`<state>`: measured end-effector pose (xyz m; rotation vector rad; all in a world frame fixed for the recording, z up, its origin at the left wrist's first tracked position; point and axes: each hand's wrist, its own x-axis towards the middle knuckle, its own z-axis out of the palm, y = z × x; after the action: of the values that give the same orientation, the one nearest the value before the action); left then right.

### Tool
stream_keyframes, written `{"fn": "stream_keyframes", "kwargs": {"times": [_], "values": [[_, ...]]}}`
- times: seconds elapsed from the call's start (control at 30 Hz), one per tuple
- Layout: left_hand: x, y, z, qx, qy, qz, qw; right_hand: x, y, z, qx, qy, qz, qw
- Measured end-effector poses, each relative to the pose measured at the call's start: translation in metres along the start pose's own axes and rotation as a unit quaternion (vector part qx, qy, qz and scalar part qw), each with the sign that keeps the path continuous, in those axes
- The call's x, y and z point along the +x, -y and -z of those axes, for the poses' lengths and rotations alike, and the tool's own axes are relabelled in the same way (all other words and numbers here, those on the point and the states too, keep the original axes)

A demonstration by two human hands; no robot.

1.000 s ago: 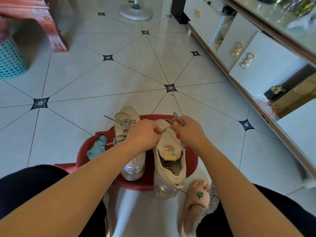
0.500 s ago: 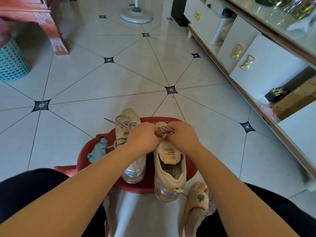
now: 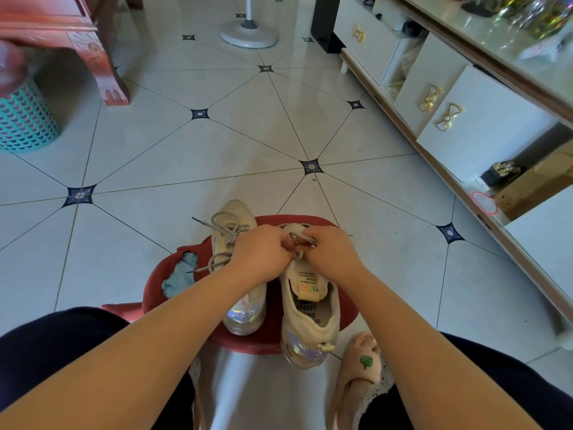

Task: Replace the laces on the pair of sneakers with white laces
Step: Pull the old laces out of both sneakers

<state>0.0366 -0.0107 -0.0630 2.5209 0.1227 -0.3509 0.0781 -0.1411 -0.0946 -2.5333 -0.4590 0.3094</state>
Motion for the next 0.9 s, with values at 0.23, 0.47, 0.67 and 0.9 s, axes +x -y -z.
{"fn": "stream_keyframes", "kwargs": {"times": [0.23, 0.47, 0.67, 0.9], "values": [[0.004, 0.001, -0.001, -0.008, -0.006, 0.002, 1.0, -0.001, -0.011, 0.021, 0.308, -0.167, -0.235, 0.907], [0.004, 0.001, -0.002, -0.026, -0.013, 0.004, 1.0, -0.004, -0.006, 0.064, 0.435, -0.09, -0.177, 0.878], [0.003, 0.001, -0.002, -0.011, -0.008, 0.008, 1.0, -0.007, 0.003, 0.016, 0.025, 0.003, -0.064, 0.998], [0.007, 0.0, -0.003, 0.024, -0.007, 0.009, 1.0, -0.003, 0.007, 0.011, -0.115, 0.022, -0.015, 0.993]]}}
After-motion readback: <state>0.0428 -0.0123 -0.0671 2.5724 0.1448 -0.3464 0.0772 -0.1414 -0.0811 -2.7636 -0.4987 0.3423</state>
